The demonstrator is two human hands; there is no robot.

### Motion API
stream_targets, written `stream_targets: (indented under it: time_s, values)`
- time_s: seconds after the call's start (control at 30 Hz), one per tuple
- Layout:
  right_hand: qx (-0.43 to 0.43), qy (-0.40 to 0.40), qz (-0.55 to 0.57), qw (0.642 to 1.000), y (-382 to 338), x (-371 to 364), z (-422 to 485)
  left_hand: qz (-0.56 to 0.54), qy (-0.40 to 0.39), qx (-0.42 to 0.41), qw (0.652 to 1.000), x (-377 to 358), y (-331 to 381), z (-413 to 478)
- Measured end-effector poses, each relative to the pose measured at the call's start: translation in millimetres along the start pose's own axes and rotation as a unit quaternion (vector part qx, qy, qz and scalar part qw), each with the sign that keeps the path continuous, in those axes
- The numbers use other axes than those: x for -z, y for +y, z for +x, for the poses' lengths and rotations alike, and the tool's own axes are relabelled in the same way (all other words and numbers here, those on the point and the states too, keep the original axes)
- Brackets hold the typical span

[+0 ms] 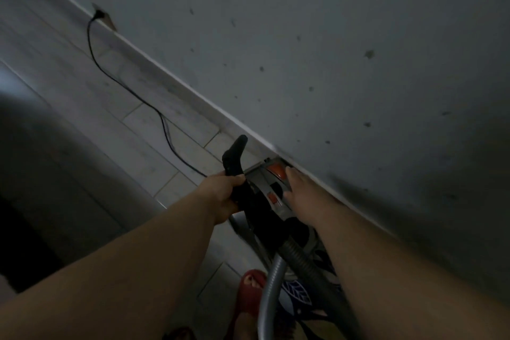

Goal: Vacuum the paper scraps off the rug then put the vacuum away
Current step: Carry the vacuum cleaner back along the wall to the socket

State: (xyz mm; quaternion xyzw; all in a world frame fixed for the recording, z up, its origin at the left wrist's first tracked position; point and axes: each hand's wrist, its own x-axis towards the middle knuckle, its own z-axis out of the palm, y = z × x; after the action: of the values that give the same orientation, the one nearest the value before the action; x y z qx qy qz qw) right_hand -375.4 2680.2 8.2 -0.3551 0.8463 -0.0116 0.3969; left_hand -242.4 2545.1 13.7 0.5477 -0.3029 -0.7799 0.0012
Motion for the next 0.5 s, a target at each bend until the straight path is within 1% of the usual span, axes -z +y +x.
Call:
stream_targets:
  time_s: [0.17,0.3,0.4,0.5]
  values:
    - [-0.008,-0.025,-0.040,0.999,23.0,-15.8,64.5,-0.008,0.003,0.024,1.000,4.7,-12.0,60.9]
    - [-0.030,-0.039,-0.066,0.997,40.3,-27.8,119.8,-0.015,0.008,0.021,1.000,8.6,-20.4,115.2]
    - [-0.050,-0.051,-0.084,0.994,48.8,-37.7,154.6,-0.028,0.042,0.014,0.999,10.6,-30.1,149.1]
    - [-0.057,-0.073,-0.103,0.990,54.9,-53.2,187.4,-0.025,0.074,0.026,0.997,7.3,-36.5,174.0]
